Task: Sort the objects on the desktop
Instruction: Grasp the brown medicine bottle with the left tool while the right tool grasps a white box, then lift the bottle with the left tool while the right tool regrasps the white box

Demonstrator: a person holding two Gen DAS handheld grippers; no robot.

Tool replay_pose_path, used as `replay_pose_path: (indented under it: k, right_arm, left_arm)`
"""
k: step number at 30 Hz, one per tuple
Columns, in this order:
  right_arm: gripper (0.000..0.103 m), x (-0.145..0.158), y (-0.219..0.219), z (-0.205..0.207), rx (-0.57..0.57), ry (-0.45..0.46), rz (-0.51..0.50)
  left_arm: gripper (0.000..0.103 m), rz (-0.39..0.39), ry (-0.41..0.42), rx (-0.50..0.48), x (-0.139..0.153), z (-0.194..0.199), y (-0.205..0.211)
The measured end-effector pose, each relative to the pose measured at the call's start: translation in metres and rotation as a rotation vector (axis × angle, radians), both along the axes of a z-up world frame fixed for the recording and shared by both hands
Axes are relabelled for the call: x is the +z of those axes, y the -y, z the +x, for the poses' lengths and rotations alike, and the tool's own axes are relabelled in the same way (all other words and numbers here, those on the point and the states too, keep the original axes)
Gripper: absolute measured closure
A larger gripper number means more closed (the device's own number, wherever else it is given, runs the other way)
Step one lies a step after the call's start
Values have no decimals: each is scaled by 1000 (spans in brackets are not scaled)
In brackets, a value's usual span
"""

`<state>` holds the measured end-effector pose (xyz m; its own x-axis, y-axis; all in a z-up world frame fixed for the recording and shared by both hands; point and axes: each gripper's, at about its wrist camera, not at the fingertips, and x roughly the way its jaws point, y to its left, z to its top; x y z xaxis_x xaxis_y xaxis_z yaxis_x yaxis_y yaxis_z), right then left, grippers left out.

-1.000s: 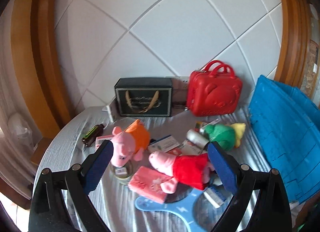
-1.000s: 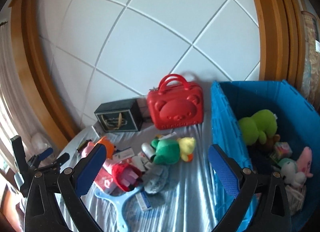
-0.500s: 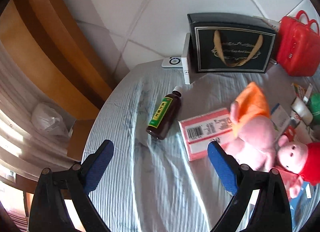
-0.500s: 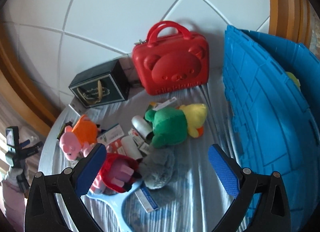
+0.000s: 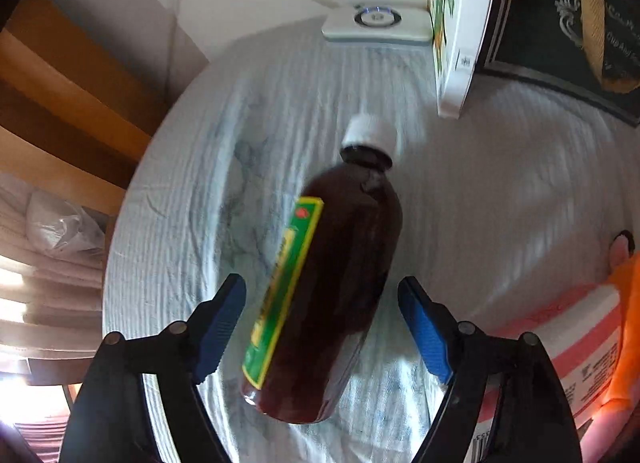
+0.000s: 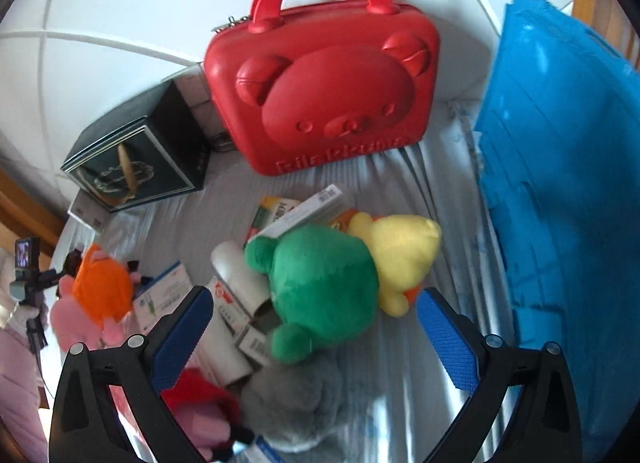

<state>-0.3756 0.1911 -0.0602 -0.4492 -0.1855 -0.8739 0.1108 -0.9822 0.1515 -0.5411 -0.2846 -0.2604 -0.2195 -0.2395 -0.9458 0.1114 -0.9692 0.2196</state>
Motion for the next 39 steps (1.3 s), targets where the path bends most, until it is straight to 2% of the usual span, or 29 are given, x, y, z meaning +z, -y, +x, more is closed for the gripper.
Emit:
replay_pose_path:
  k: [2,6,10,12,14,16,17,18,19,21,23,24,26,28,31,33,36,39]
  right_arm:
    - [0,-12,11,-21,16,23,-11]
    - [0,-42,36,-67,23,84,-2]
    - [1,-83,45,-105,-16,201,-25]
    - [7,-102,48,-116,-37,237,-3]
    - [26,-120,47,-128,-67,256,23]
    - [30,-142,43,-136,-104,303,55]
    - [39,-149,42,-136,-110,310,86]
    - [44,-147,49,-133,-86,265,156]
    - [49,-146,55,-126,-49,262,162]
    - [52,-145,68,-109,42,272,179]
    - [65,-142,76,-85,130,271,185]
    - [65,-141,78,-70,162,273,198]
    - [73,-148,80,-42,224,312,191]
    - [75,-147,82,-10,273,296,199]
    - [79,-150,86,37,352,336,139]
    - [79,-150,91,66,399,337,142]
    - [79,-148,94,103,453,354,82]
    - [80,-143,97,124,489,319,116]
  left_arm:
    - [48,67,-36,29,4,12,3]
    - [49,106,-49,50,15,57,-6]
    - [50,116,-118,67,43,136,-22]
    - [50,103,-129,70,51,176,-31]
    - [51,107,-123,76,53,206,-33]
    - [51,99,-123,88,54,228,-35]
    - [51,93,-124,92,53,241,-36]
    - [51,97,-125,101,52,251,-39]
    - [52,122,-123,112,50,260,-39]
    - [52,143,-113,137,42,278,-38]
    - [52,142,-102,143,30,284,-45]
    - [52,167,-98,151,28,292,-46]
    - [52,199,-110,161,30,303,-47]
    - [52,185,-135,162,42,317,-51]
    - [52,202,-144,159,53,329,-54]
    - [52,206,-117,163,50,336,-56]
    - [52,214,-70,151,36,346,-67]
    - [52,209,-25,147,29,355,-78]
